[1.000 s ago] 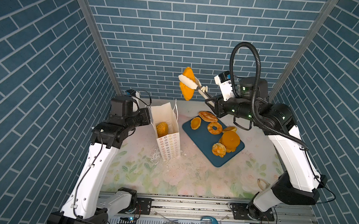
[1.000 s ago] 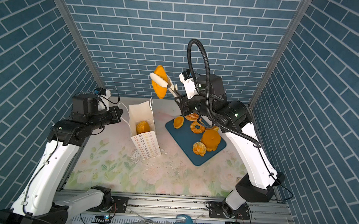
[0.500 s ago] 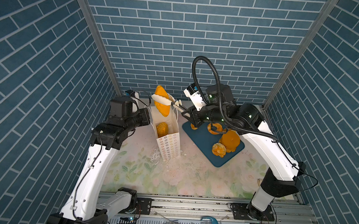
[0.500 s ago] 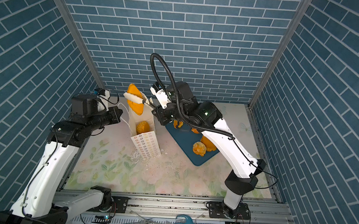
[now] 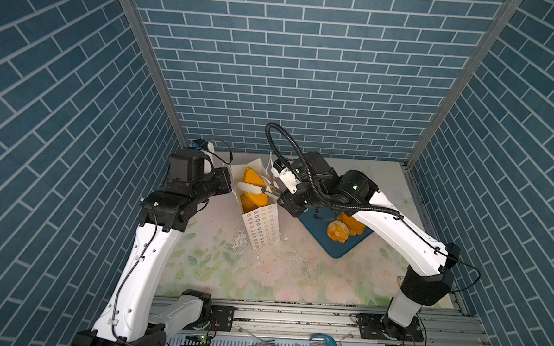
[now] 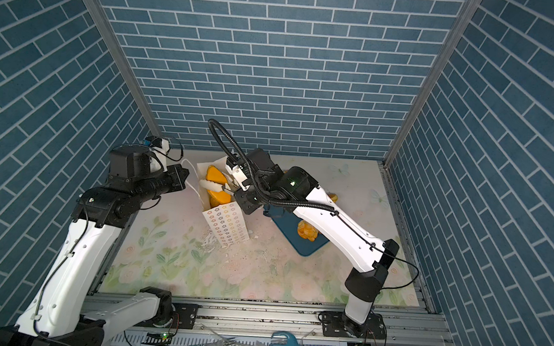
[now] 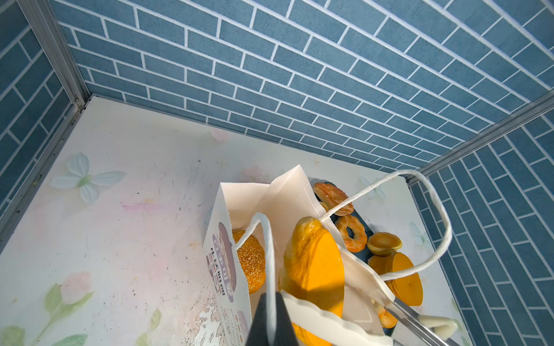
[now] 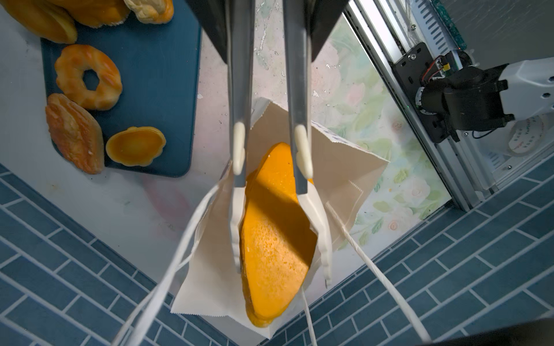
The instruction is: Place the fake bread into the paper bag
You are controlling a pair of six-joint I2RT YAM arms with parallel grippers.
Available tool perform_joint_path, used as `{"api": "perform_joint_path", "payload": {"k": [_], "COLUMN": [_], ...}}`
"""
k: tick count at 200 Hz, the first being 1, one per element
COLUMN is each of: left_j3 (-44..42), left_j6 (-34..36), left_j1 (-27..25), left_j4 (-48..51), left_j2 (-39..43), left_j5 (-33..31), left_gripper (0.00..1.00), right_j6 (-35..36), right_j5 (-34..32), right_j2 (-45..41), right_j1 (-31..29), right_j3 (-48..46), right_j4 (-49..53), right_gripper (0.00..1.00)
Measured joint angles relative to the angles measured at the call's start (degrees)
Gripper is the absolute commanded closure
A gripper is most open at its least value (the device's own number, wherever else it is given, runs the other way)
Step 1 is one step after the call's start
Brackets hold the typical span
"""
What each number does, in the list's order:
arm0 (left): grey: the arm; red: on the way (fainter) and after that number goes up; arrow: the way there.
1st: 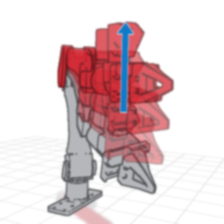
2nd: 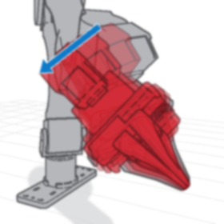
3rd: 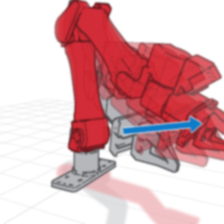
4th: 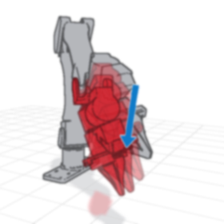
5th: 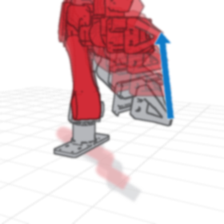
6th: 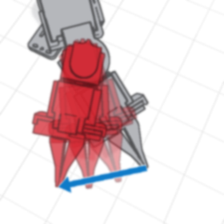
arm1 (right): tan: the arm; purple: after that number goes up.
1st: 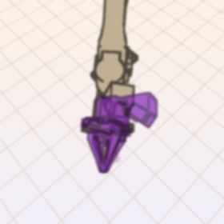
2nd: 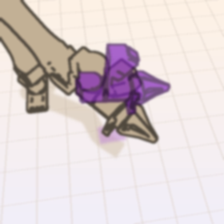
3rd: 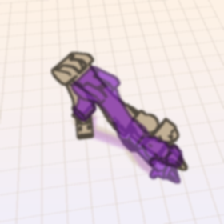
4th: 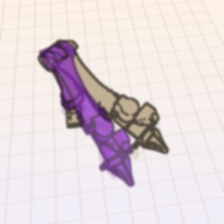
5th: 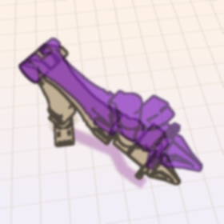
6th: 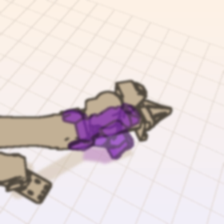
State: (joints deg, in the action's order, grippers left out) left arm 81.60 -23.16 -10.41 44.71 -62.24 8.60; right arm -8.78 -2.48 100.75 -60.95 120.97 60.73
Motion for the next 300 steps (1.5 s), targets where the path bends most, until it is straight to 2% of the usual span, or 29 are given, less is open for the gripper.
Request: {"api": "perform_joint_path", "payload": {"k": [46, 96, 179, 217, 246, 279, 300], "left_j3": [0.00, 1.03, 3.41, 3.67, 3.67, 3.67, 3.67], "left_j6": [0.02, 0.92, 2.34, 2.69, 2.86, 2.86, 2.86], "left_j1": [0.00, 0.00, 0.28, 0.35, 0.37, 0.37, 0.39], "left_j4": [-0.02, 0.04, 0.48, 0.52, 0.57, 0.61, 0.63], "left_j2": [-0.17, -1.92, -4.68, -5.01, -5.01, -4.98, -4.96], "left_j5": [0.07, 0.04, 0.90, 1.36, 1.55, 1.57, 1.57], "left_gripper": [1.00, 1.00, 1.00, 1.00, 1.00, 1.00, 1.00], "right_j6": [0.33, 1.88, 4.87, 3.65, 0.92, -3.43, -6.01], "right_j5": [-2.67, -6.64, -14.84, -16.61, -16.72, -13.55, -10.05], "right_j2": [1.05, 0.81, -6.45, -8.63, -10.43, -10.91, -9.53], "right_j1": [-0.87, -0.94, 0.24, 6.71, 13.55, 20.39, 22.73], "right_j3": [3.54, 7.80, 8.26, 8.41, 3.76, -4.87, -9.64], "right_j4": [1.25, 1.40, 0.28, 2.10, 4.55, 6.40, 6.51], "right_gripper": [0.49, 0.53, 0.54, 0.54, 0.54, 0.54, 0.54]}}
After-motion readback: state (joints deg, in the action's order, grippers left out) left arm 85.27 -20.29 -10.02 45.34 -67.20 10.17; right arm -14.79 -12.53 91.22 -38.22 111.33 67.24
